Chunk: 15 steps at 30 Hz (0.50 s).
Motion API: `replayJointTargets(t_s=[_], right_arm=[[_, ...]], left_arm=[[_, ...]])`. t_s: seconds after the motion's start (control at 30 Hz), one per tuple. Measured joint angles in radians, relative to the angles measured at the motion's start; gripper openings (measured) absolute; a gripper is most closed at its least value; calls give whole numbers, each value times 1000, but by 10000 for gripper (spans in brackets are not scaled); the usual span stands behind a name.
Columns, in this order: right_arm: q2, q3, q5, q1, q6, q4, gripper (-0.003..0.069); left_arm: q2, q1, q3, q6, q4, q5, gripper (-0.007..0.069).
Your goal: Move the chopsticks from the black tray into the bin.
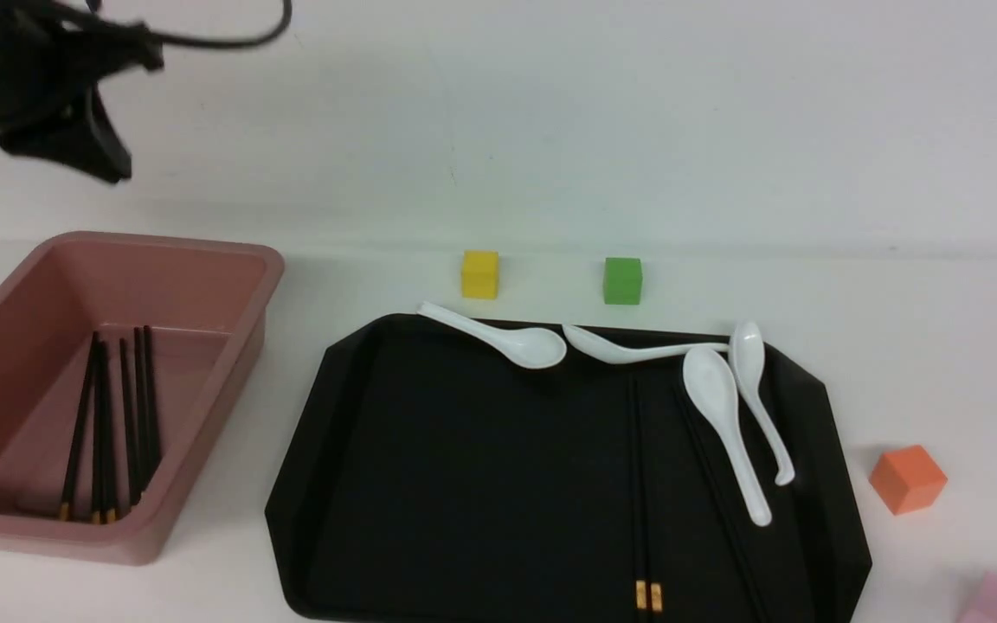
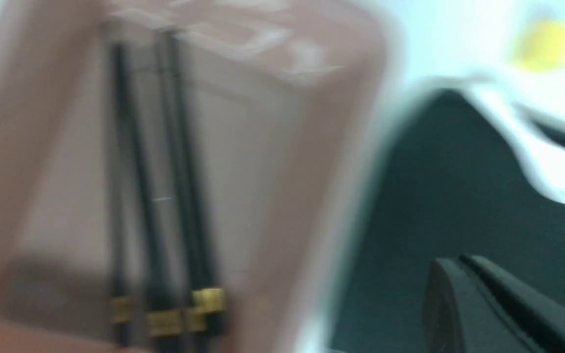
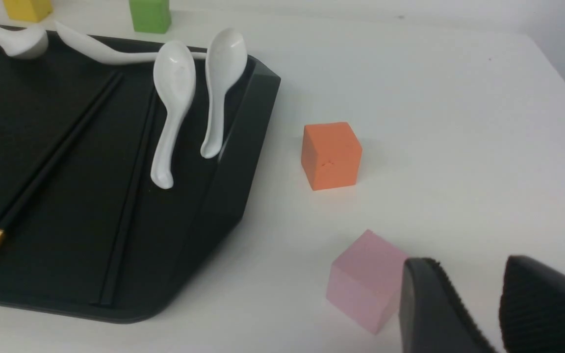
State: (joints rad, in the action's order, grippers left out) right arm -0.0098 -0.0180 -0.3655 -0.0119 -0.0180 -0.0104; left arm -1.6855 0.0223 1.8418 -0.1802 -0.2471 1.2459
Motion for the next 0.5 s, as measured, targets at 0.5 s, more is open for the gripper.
replayJointTargets(t_s=[0.5], right_arm=[[0, 0, 0, 0, 0, 0, 240]], left_arm=[[618, 0, -701, 220, -179, -72, -13]])
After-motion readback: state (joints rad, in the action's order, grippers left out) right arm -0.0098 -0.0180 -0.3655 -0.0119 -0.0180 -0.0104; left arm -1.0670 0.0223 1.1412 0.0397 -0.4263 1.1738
